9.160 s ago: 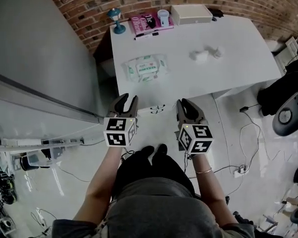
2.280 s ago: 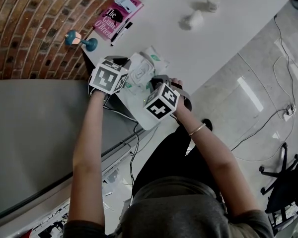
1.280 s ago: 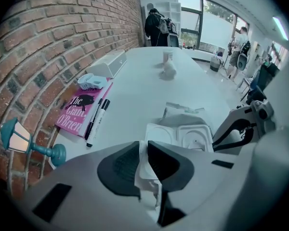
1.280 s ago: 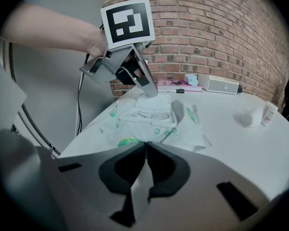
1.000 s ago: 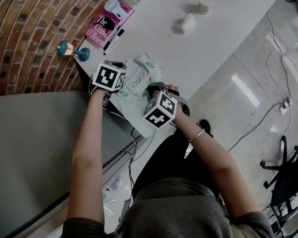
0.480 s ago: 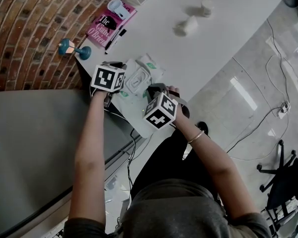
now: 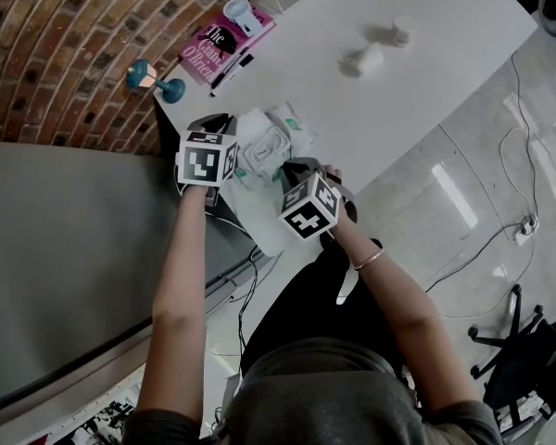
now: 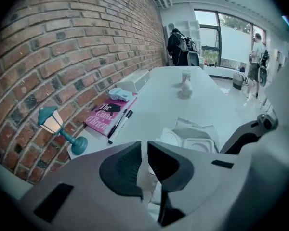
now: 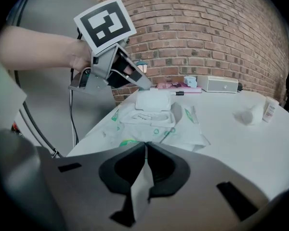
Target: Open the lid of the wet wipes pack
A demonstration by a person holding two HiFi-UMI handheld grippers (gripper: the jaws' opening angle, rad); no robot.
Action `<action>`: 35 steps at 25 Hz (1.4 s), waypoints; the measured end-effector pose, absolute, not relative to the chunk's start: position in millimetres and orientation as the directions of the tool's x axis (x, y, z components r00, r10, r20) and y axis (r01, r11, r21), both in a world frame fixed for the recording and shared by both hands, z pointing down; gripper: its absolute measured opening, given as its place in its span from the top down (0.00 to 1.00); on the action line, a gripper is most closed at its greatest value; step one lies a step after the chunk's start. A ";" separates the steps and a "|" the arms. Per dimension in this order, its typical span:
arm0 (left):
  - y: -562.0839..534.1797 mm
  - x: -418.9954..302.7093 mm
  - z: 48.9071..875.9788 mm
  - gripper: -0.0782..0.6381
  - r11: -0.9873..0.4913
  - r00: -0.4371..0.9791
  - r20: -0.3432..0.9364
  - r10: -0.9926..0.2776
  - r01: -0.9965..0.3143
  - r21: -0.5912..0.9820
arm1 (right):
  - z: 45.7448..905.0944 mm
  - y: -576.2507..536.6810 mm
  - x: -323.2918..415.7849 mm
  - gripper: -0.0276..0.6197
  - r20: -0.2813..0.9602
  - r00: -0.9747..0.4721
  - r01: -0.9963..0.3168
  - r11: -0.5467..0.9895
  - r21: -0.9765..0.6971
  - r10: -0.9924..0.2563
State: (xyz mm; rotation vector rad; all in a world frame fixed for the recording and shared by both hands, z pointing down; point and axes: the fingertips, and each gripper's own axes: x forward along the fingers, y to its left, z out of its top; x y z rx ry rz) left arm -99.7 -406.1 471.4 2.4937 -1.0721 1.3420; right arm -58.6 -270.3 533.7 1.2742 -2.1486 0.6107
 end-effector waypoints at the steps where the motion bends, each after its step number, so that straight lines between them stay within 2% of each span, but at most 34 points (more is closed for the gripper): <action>1: -407.4 -103.0 466.7 0.82 -0.728 0.355 0.752 -0.556 -0.645 -0.233 | 532.5 -269.4 -57.5 0.92 0.663 -0.396 -0.890 0.443 -0.107 -0.636; 7: -401.8 -117.8 436.3 0.82 -0.647 0.338 0.685 -0.645 -0.718 -0.255 | 516.6 -266.3 -47.2 0.92 0.611 -0.428 -0.895 0.406 -0.184 -0.666; 15: -376.0 -125.2 422.9 0.83 -0.580 0.342 0.628 -0.699 -0.786 -0.216 | 488.1 -264.8 -34.1 0.95 0.555 -0.442 -0.895 0.383 -0.226 -0.704; 35: -301.0 -153.5 409.7 0.85 -0.379 0.305 0.509 -0.805 -0.924 -0.046 | 437.7 -240.9 -5.7 0.95 0.511 -0.447 -0.890 0.423 -0.171 -0.734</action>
